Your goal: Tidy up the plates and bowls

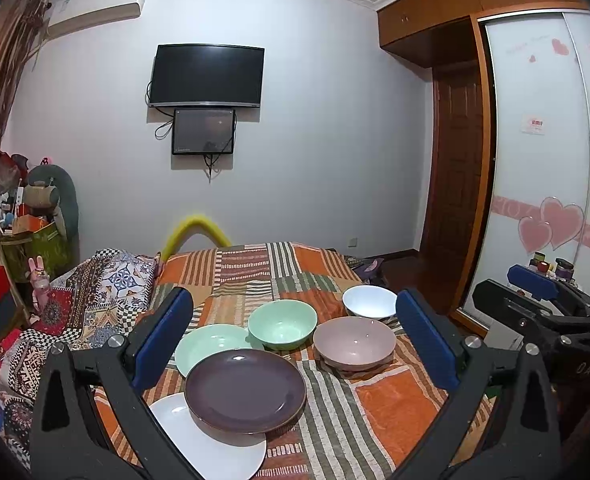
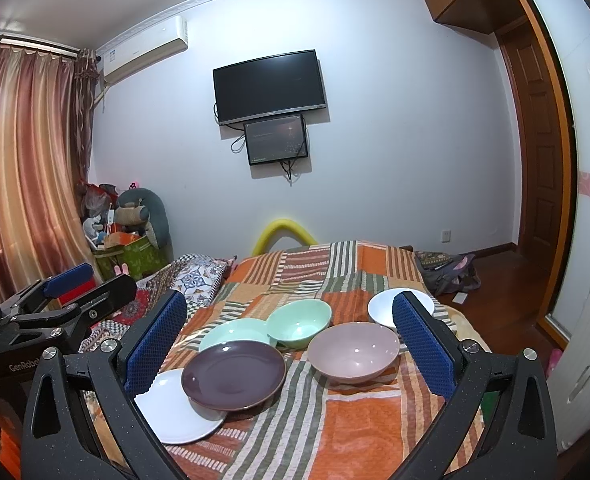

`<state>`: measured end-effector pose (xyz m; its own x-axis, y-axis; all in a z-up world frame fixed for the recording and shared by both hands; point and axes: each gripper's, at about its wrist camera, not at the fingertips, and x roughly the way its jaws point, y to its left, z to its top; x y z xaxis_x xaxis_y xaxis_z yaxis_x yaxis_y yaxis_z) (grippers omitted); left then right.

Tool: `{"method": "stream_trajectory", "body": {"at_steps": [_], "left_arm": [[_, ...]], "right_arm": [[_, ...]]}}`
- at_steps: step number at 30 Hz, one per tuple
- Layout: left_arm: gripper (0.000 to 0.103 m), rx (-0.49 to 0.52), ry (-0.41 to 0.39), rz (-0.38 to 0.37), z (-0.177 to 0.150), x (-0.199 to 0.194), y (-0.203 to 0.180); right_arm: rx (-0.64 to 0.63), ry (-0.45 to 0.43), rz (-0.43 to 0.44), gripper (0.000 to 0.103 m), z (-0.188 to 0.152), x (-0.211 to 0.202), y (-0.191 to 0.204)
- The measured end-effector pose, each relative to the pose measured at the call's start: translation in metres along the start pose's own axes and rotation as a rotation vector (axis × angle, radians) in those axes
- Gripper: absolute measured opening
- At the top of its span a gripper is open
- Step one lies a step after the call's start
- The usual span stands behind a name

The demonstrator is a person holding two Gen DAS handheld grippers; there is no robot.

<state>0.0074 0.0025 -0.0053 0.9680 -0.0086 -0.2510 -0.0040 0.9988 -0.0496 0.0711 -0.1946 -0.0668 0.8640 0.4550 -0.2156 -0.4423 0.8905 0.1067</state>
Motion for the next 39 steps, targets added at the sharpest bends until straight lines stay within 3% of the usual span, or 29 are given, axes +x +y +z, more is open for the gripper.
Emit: {"method": "stream_trajectory", "body": {"at_steps": [39], "left_arm": [[0.103, 0.016, 0.0, 0.006, -0.007, 0.0, -0.001]], "right_arm": [[0.007, -0.002, 0.007, 0.103, -0.008, 0.005, -0.004]]}}
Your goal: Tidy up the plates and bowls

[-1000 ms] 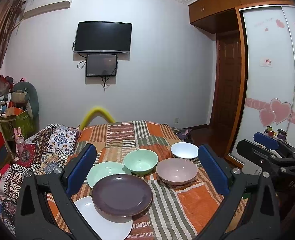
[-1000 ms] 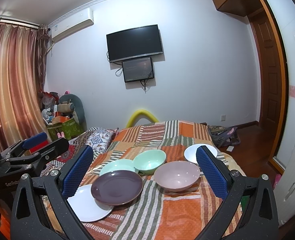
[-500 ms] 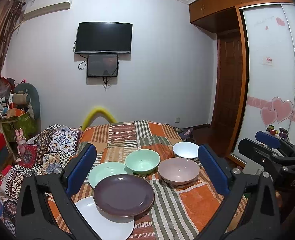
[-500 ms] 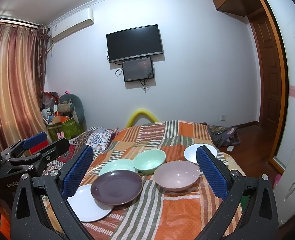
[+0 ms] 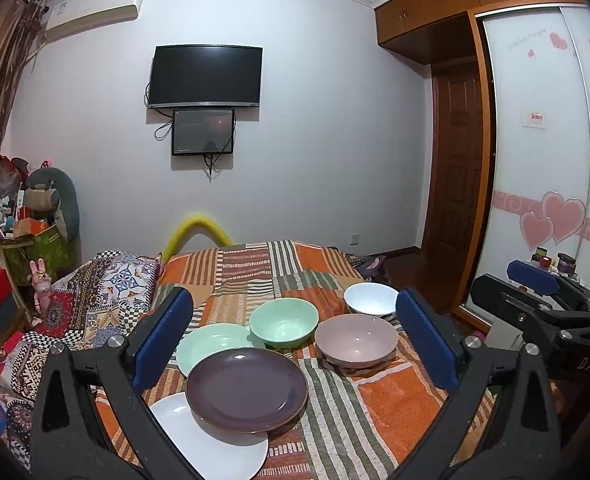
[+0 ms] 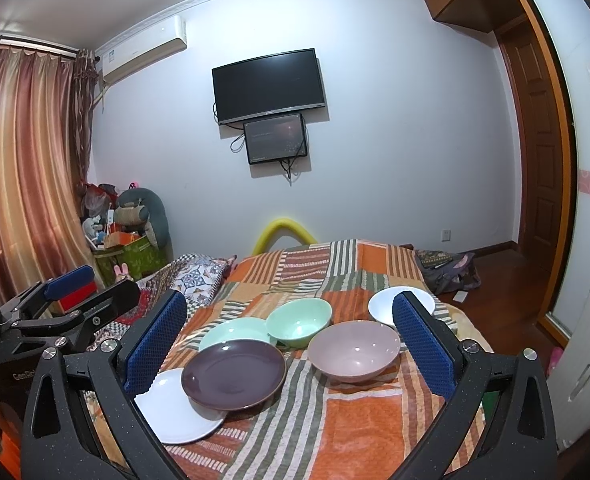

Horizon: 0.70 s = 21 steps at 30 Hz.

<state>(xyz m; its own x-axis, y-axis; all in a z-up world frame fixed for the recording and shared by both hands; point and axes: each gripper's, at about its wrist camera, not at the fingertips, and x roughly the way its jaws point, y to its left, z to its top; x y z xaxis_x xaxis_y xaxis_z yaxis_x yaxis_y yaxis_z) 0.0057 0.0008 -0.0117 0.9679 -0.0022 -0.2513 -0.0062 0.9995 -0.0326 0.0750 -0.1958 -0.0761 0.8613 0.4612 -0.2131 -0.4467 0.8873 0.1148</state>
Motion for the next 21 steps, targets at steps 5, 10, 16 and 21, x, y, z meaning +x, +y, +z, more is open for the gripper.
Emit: {"method": "stream_trajectory", "body": {"at_steps": [5, 10, 16, 21], "left_arm": [[0.103, -0.002, 0.002, -0.01, 0.0, 0.0, 0.0], [0.103, -0.002, 0.007, -0.017, -0.001, 0.002, -0.001], [0.103, -0.018, 0.051, -0.028, -0.004, 0.014, 0.011], [0.103, -0.058, 0.114, -0.025, -0.014, 0.031, 0.035]], "right_arm": [[0.004, -0.005, 0.0, 0.103, -0.001, 0.0, 0.0], [0.013, 0.005, -0.001, 0.103, -0.004, 0.005, -0.001], [0.019, 0.041, -0.001, 0.103, -0.012, 0.018, -0.001], [0.021, 0.088, -0.001, 0.103, -0.024, 0.034, -0.003]]}}
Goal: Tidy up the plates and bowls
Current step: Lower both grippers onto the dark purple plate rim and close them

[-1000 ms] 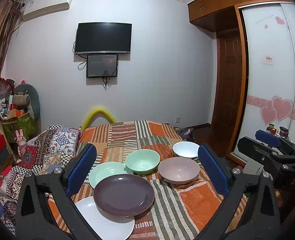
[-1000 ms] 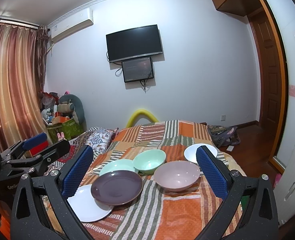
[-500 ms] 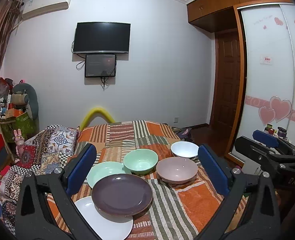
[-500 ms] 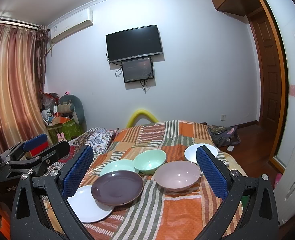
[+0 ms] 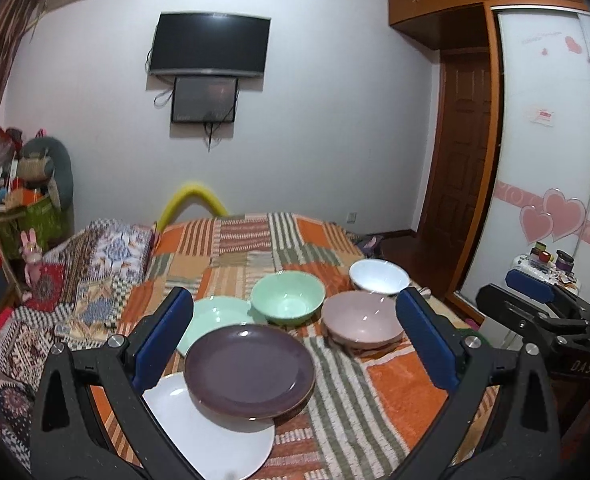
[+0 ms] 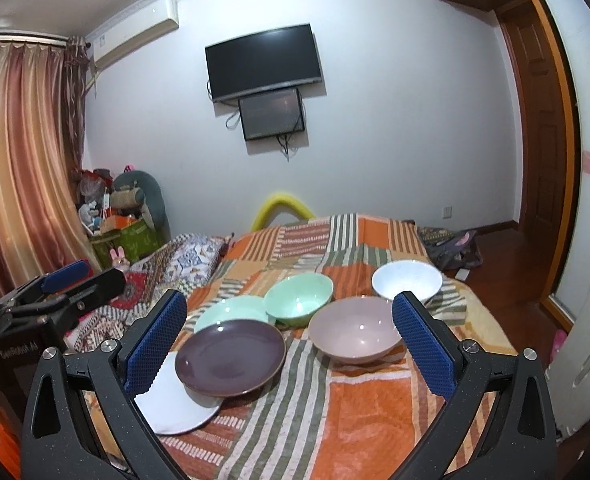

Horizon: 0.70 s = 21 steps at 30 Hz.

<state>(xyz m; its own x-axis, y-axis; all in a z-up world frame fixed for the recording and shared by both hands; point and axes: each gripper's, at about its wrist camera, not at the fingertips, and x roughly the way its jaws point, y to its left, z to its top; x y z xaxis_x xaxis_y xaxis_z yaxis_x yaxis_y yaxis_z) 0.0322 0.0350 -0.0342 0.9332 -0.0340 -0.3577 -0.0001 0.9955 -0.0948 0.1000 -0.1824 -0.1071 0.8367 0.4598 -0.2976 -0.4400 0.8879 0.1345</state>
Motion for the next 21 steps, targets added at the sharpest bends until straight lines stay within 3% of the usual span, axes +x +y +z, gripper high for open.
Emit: {"method": "stream_trajectory", "body": {"at_steps": [7, 14, 21], "left_arm": [[0.103, -0.021, 0.096, 0.077, -0.016, 0.032, 0.037], [0.086, -0.073, 0.206, 0.135, -0.036, 0.072, 0.08], [0.084, -0.137, 0.315, 0.152, -0.059, 0.112, 0.12]], "right_arm": [[-0.008, 0.098, 0.012, 0.098, -0.016, 0.035, 0.003], [-0.011, 0.227, 0.02, 0.08, -0.033, 0.075, 0.003], [0.004, 0.357, 0.041, 0.065, -0.047, 0.114, 0.003]]}}
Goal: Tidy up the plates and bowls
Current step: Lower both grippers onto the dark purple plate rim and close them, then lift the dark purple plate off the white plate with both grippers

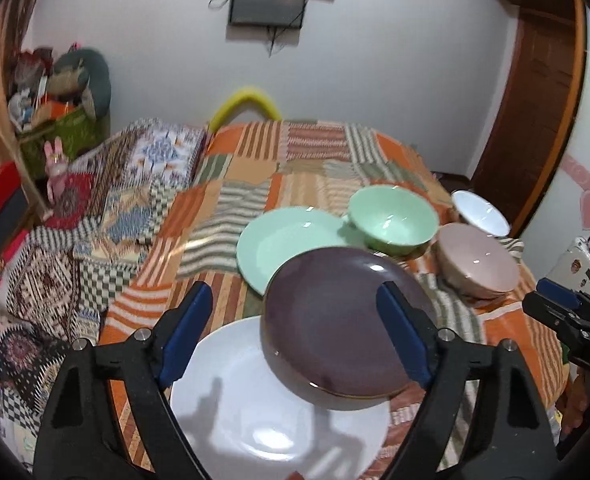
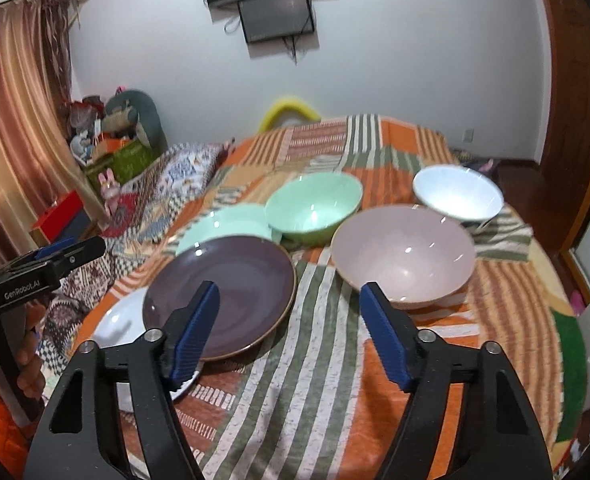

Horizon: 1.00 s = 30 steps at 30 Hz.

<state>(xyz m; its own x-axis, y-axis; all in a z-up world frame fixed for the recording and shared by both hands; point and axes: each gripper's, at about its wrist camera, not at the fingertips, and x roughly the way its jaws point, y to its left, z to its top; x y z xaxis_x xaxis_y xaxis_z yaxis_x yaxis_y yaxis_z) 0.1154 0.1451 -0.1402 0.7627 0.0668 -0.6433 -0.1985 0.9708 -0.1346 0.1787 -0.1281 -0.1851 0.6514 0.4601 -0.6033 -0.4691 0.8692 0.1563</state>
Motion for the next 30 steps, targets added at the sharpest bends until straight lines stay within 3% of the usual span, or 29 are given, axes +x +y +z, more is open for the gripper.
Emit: {"method": "stream_trajectory", "body": {"at_steps": [4, 8, 15, 23, 30], "left_arm": [[0.082, -0.034, 0.07, -0.02, -0.004, 0.031, 0.016], [0.072, -0.033, 0.133, -0.005, -0.006, 0.057, 0.022], [0.05, -0.084, 0.232, -0.046, -0.009, 0.099, 0.037], [0.033, -0.095, 0.261, -0.051, -0.012, 0.119, 0.041], [0.026, -0.13, 0.288, -0.083, -0.012, 0.127, 0.047]], "right_arm": [[0.012, 0.065, 0.02, 0.056, 0.001, 0.024, -0.002], [0.012, 0.115, 0.031, 0.048, 0.0, 0.044, 0.0], [0.029, 0.195, 0.034, 0.036, -0.003, 0.073, -0.001], [0.066, 0.26, 0.033, 0.019, -0.009, 0.092, -0.01], [0.059, 0.267, 0.047, 0.015, -0.007, 0.096, -0.006]]}}
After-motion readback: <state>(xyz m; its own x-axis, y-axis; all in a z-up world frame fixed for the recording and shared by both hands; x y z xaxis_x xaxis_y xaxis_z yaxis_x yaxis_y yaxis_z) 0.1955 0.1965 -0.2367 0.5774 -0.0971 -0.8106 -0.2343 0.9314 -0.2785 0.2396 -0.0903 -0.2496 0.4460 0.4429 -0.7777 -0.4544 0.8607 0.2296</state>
